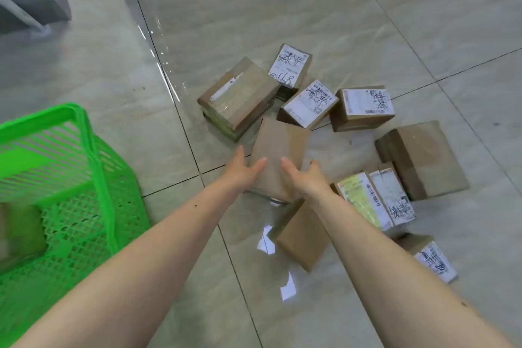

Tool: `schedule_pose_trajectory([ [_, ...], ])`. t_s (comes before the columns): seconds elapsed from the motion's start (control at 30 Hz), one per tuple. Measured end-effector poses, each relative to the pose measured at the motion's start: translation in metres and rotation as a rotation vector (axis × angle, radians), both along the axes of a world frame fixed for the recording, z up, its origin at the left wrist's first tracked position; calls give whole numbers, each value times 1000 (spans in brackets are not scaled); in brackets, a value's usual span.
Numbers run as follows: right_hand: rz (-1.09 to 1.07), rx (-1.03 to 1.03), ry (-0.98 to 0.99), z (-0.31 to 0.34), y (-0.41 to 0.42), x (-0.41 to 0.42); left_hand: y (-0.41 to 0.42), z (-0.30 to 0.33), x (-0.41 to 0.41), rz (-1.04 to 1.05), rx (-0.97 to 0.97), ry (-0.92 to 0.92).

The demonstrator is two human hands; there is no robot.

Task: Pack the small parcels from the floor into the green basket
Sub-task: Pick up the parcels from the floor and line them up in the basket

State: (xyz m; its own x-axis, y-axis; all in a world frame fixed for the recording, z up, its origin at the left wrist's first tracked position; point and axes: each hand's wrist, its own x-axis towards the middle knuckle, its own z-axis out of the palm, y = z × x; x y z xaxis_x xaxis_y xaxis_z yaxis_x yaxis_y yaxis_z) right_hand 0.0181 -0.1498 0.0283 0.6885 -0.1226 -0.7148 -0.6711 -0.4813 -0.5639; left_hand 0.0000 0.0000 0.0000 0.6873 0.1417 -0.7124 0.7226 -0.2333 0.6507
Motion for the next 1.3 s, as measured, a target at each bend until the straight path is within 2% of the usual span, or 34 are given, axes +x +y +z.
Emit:
schedule_pose_trajectory([
  [0.3, -18, -34, -64, -58, 3, 12, -10, -39, 10, 21, -11, -111],
  [0.57, -94, 15, -60, -40, 1, 6, -13, -13, 3, 45, -31, -106],
  [0.77, -85, 49, -38, 25, 5, -20, -8, 57, -28, 106, -86, -81],
  [1.1, 130, 16, -52, 201, 55, -73, 43, 224, -106, 315, -116, -33],
  [1.3, 284, 68, -71, 302, 111, -106, 93, 321, -157, 456, -105, -49],
])
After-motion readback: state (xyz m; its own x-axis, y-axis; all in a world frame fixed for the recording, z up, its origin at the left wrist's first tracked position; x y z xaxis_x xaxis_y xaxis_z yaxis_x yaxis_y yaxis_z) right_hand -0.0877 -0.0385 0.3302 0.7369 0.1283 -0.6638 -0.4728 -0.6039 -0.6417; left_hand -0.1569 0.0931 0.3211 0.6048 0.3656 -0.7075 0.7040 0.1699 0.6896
